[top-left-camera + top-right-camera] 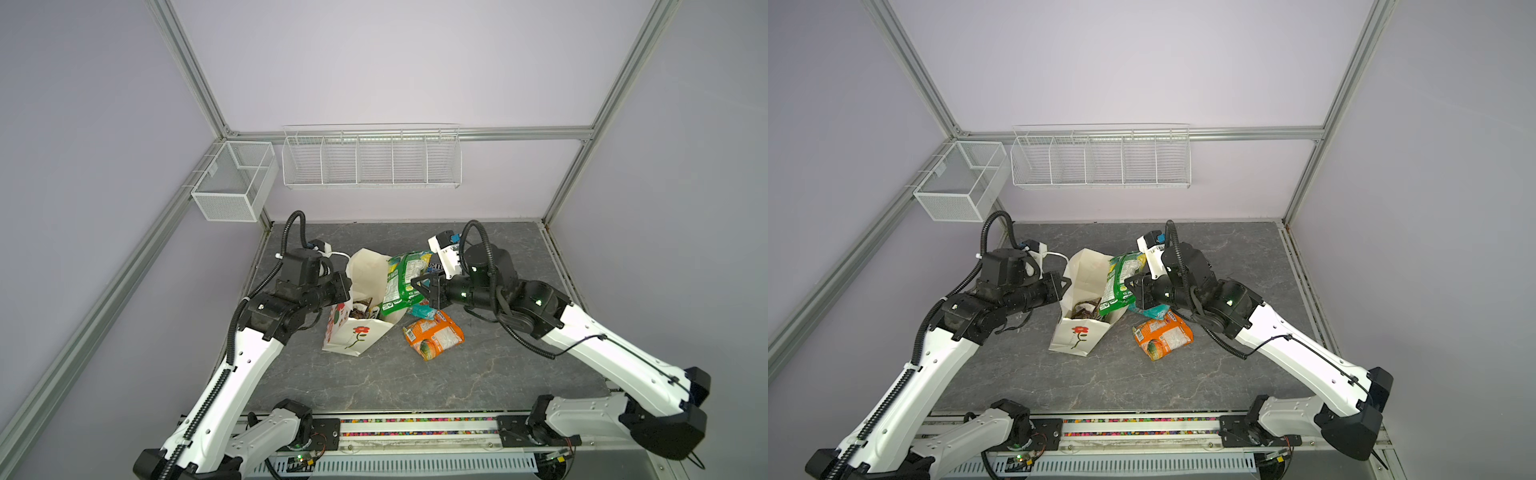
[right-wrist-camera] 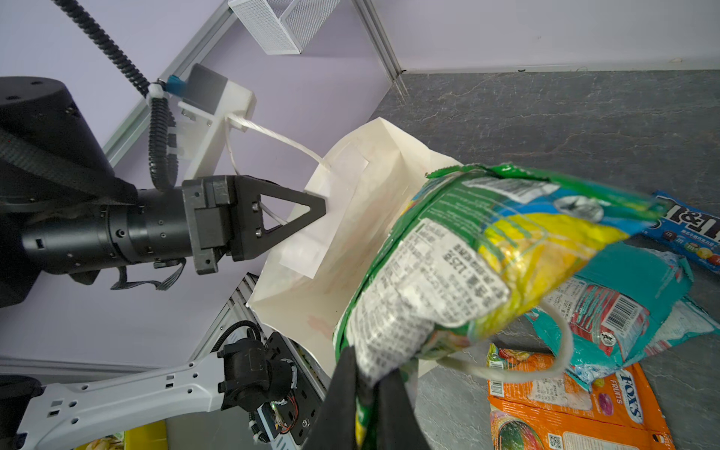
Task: Place the snacks into the paper bag
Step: 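Lower the green chip bag into the paper bag opening with the right gripper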
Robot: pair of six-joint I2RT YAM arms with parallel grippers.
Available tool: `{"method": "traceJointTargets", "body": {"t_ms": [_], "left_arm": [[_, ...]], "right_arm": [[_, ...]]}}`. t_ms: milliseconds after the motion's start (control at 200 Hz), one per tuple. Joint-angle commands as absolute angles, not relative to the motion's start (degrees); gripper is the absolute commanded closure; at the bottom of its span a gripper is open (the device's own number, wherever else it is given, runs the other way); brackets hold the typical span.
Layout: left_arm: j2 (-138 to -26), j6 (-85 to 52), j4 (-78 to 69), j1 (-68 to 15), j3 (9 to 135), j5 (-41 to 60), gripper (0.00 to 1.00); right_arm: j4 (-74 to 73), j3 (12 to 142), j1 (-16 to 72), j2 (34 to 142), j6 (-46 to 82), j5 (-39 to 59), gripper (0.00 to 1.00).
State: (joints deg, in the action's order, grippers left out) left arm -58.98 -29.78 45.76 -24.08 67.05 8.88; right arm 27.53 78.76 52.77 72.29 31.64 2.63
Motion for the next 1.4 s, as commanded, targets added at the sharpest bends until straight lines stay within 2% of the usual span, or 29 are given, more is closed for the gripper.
{"method": "traceJointTargets", "body": {"t_ms": [0,1395], "left_arm": [[-57.99,-30.43,45.62,-24.47,66.43,9.37,1.0],[-58.18,-30.67,44.56,-24.72,65.83,9.95,1.0]], "right_arm": [[23.47,80.61,53.43,72.42,31.2,2.84,0.93],[21.79,83.21,55.02,79.47,32.69,3.38,0.93]]}}
